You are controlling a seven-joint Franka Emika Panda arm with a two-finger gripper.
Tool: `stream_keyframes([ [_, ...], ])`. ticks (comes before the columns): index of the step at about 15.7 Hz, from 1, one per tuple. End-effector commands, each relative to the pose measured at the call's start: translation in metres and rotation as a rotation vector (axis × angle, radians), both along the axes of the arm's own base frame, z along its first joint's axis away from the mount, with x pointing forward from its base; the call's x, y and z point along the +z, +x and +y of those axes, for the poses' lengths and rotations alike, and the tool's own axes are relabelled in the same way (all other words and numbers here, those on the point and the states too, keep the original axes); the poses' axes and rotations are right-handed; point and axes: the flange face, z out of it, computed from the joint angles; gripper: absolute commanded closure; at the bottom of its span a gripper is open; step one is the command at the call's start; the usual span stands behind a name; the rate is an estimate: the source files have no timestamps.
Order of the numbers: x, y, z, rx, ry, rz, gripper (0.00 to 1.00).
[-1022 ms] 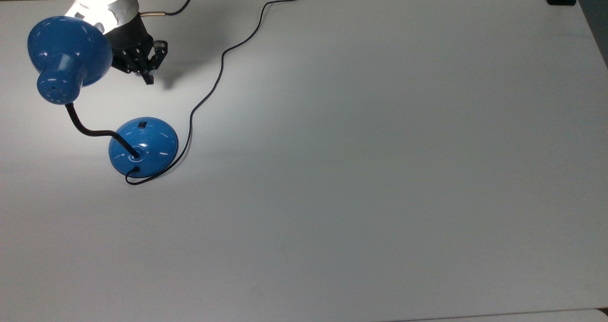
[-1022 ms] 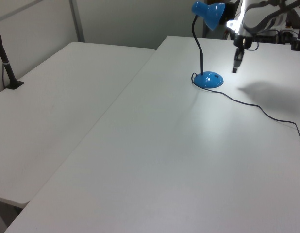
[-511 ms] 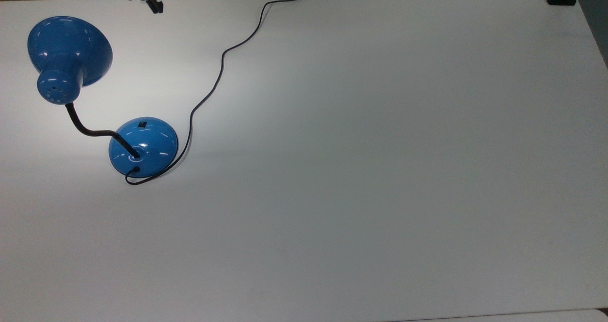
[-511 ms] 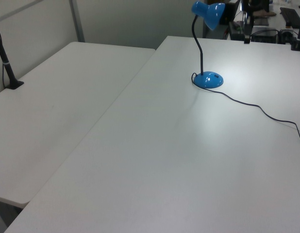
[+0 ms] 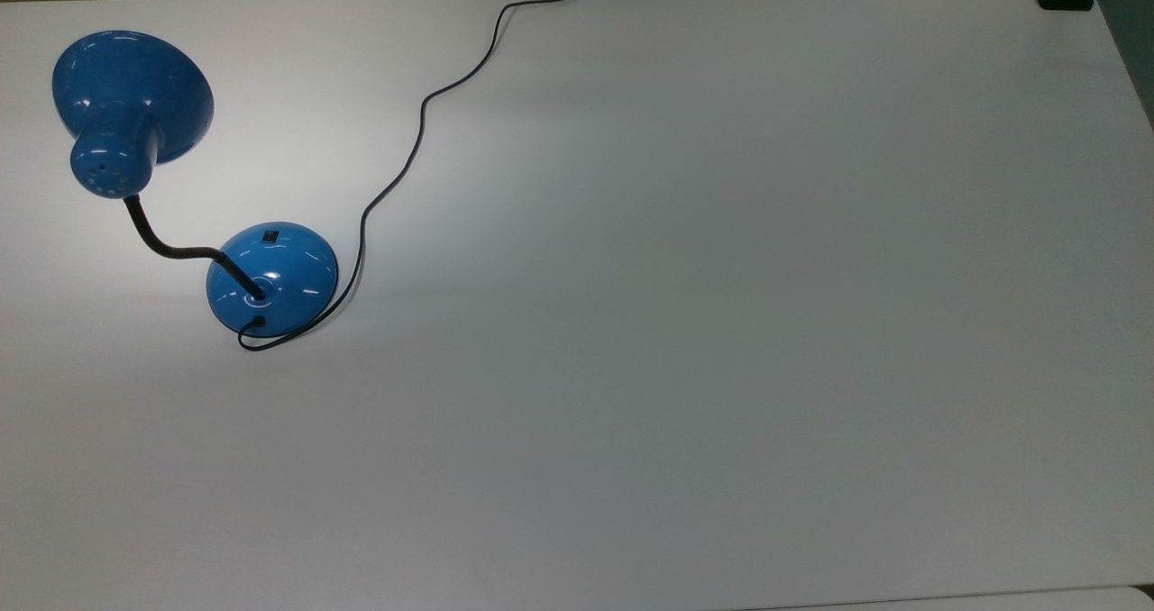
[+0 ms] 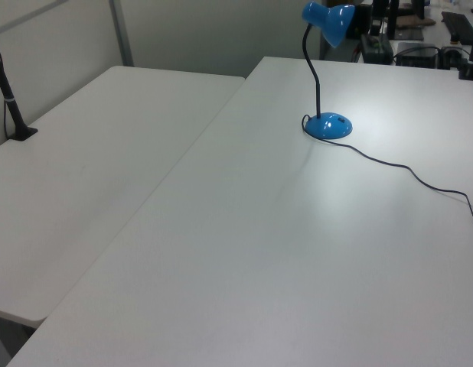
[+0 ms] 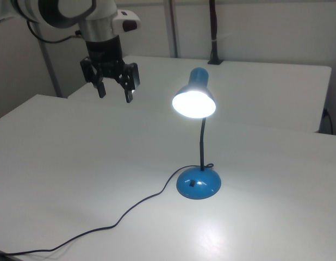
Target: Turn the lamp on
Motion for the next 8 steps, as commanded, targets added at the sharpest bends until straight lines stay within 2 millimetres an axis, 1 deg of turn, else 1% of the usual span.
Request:
stream_keyframes([
  [1,-0.0052,0.0134,0.0162,0.018,-0.1,0.014,0.0],
  [4,-0.006,0.0152,0.0155,0.003,-0.106,0.009,0.0],
  [8,-0.0048,0.0138,0.0211,0.009,-0.117,0.018,0.0],
])
